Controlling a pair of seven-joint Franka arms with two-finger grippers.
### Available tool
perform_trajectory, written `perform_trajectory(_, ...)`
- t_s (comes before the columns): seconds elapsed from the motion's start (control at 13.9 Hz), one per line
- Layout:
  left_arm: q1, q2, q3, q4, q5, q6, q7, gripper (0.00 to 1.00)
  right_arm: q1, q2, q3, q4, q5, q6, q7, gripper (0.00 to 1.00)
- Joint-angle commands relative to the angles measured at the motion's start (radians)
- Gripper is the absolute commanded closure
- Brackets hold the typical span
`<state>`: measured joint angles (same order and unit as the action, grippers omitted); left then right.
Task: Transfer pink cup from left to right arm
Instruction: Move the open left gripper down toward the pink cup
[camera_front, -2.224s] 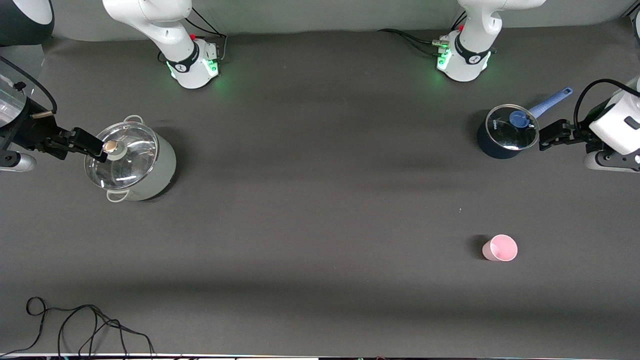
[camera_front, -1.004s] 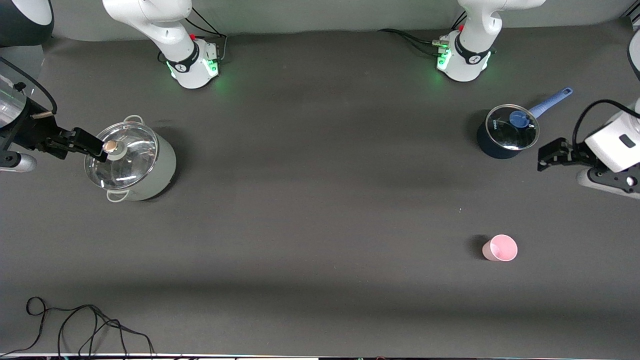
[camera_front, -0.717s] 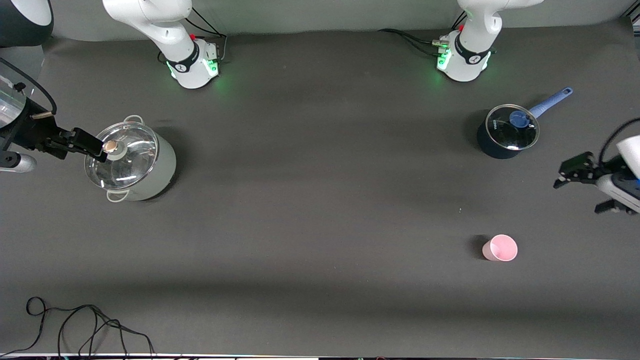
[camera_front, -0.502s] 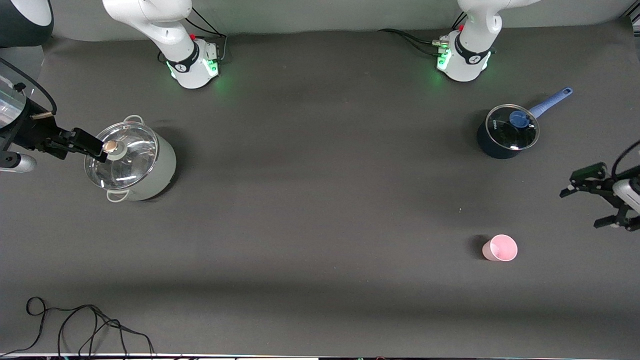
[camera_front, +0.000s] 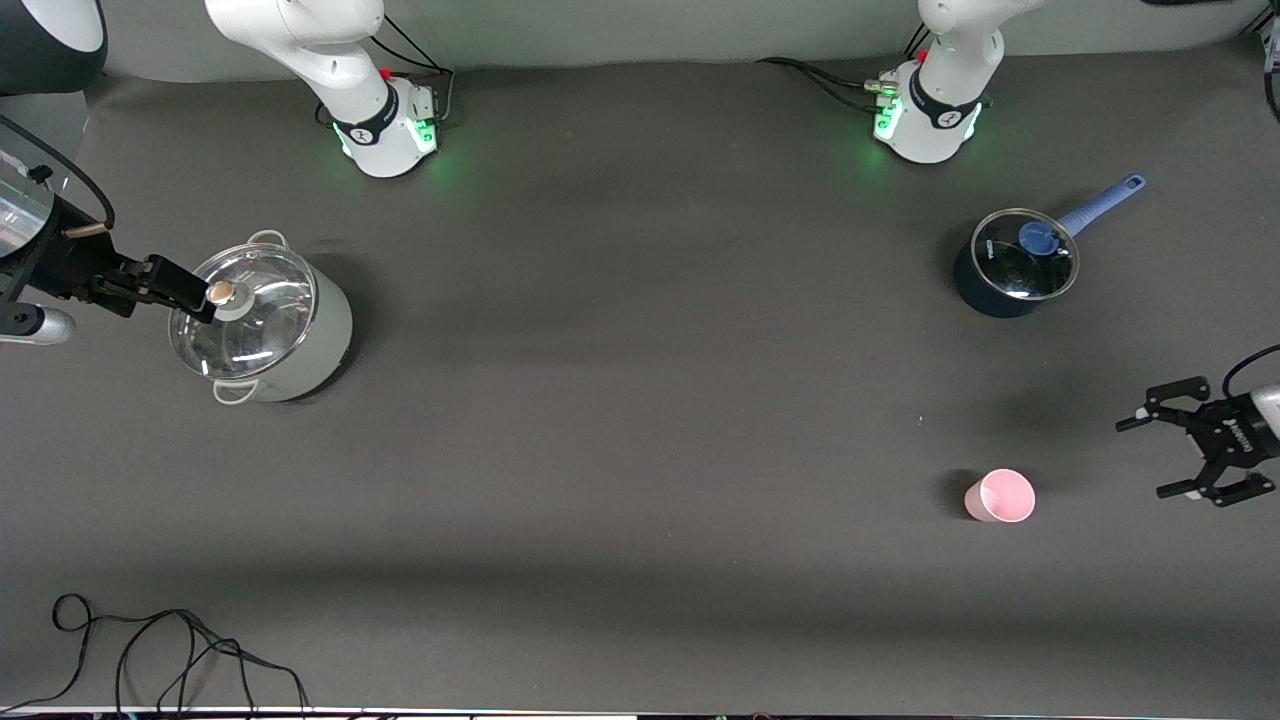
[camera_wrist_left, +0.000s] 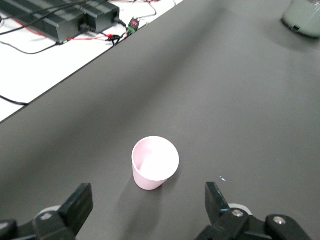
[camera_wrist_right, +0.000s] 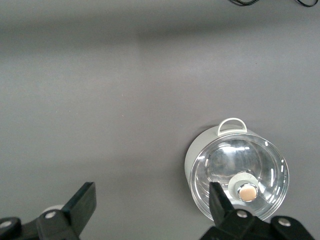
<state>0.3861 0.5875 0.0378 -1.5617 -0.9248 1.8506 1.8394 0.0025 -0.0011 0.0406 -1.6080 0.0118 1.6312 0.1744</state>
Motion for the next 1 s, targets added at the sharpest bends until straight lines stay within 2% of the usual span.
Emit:
perform_trajectory(0.0, 0.049, 0.098, -0.013, 0.029, -0.119, -0.037, 0.177, 0.0, 0.001, 0.006, 0.002, 0.02, -0.006, -0.017, -0.001, 0.0)
perform_trajectory(0.14, 0.051, 0.143, -0.013, 0.028, -0.187, -0.039, 0.288, 0.0, 0.001, 0.006, 0.004, 0.02, -0.006, -0.025, -0.003, 0.0)
perform_trajectory(0.5, 0.051, 0.222, -0.013, -0.001, -0.226, -0.044, 0.424, 0.0, 0.001, 0.006, 0.004, 0.02, -0.006, -0.025, -0.003, 0.0)
perform_trajectory(0.93, 0.034, 0.311, -0.018, -0.075, -0.469, -0.036, 0.719, 0.01, 0.001, 0.006, 0.004, 0.022, -0.006, -0.025, -0.006, 0.0)
